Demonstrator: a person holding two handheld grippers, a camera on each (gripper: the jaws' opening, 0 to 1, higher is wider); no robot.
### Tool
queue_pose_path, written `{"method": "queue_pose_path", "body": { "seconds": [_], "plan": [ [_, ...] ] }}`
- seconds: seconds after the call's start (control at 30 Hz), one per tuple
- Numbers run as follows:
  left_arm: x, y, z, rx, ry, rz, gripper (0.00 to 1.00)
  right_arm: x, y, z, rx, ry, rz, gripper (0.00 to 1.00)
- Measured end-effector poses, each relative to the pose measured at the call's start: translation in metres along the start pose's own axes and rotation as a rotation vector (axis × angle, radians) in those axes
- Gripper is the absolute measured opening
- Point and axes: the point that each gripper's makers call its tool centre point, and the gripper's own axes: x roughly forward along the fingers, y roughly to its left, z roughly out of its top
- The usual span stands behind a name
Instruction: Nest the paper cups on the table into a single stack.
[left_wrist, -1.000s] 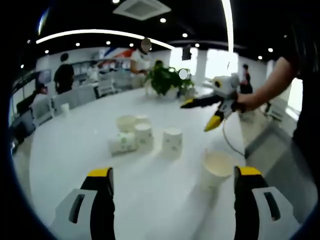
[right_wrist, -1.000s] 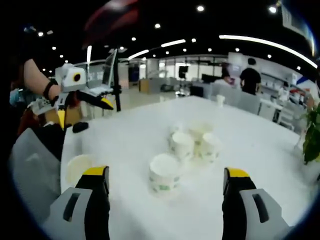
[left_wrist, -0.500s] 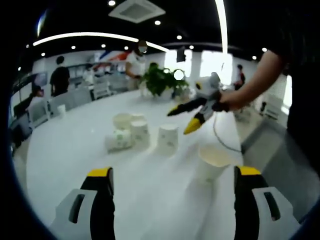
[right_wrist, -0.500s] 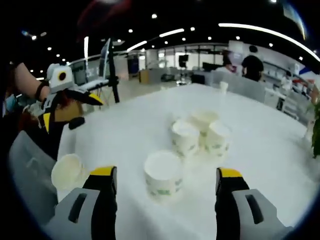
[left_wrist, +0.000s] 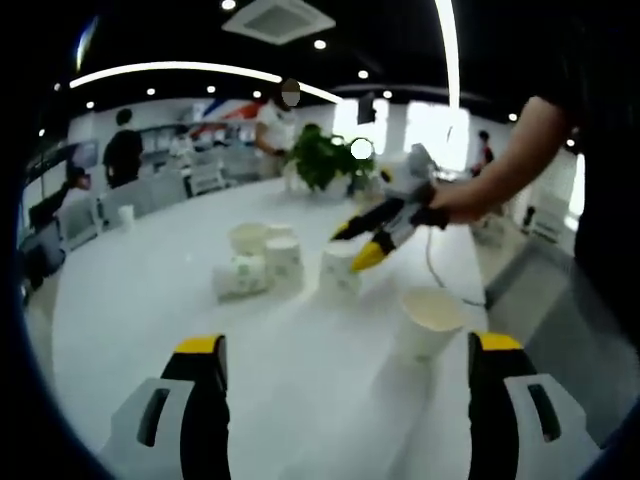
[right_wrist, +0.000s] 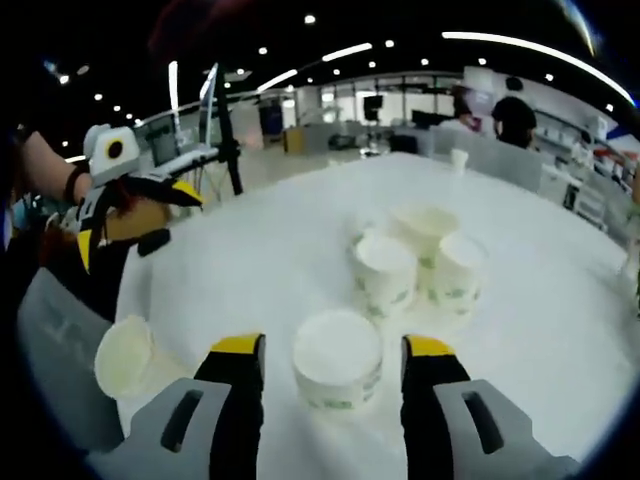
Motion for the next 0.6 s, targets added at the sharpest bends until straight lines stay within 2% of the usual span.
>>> {"method": "queue_pose_path", "body": {
  "seconds": [0.13, 0.27, 0.6],
  "plan": [
    [-0.0003, -0.0006, 0.0002, 0.009, -0.001, 0.001, 1.0, 0.0025, -0.0012, -0.0014, -0.01, 0.015, 0.002, 0.44],
    [-0.0001, 0.0, -0.0011, 0.008, 0.006, 0.004, 1.0, 0.0031, -0.0015, -0.0059, -0.03, 0.034, 0.007, 0.36],
    [0.0001, 0.002, -0.0007, 0.01, 0.007, 0.008, 1.0, -0.0014, -0.0035, -0.0058, -0.039, 0.033, -0.004, 0.35]
  ]
}}
